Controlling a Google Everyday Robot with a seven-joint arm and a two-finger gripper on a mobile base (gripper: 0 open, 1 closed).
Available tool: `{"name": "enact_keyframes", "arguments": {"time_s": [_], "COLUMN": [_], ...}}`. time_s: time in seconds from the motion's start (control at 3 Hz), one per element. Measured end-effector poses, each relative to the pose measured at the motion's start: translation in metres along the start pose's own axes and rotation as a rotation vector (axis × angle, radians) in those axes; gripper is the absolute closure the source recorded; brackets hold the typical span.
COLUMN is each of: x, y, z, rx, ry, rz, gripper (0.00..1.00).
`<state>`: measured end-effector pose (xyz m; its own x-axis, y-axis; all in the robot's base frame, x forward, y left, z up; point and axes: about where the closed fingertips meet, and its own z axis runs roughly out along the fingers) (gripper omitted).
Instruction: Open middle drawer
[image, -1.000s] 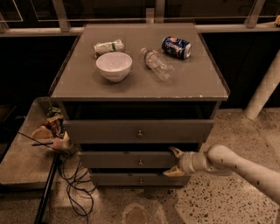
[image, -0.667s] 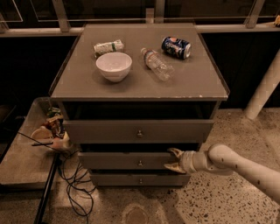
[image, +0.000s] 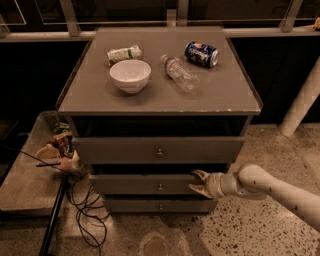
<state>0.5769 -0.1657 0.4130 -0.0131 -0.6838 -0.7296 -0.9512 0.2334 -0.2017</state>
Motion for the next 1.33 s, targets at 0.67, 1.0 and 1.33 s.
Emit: {"name": "enact_keyframes", "arguments": {"time_s": [0.67, 1.0, 1.33], "x": [-0.0059, -0.0072, -0.0089], "y": [-0.0053, -0.0076, -0.0113], "z": [-0.0041, -0.0048, -0.0053], "rx": [0.000, 0.000, 0.000], "ry": [0.000, 0.000, 0.000], "rz": [0.000, 0.000, 0.000], "gripper": [1.00, 1.00, 1.00]}}
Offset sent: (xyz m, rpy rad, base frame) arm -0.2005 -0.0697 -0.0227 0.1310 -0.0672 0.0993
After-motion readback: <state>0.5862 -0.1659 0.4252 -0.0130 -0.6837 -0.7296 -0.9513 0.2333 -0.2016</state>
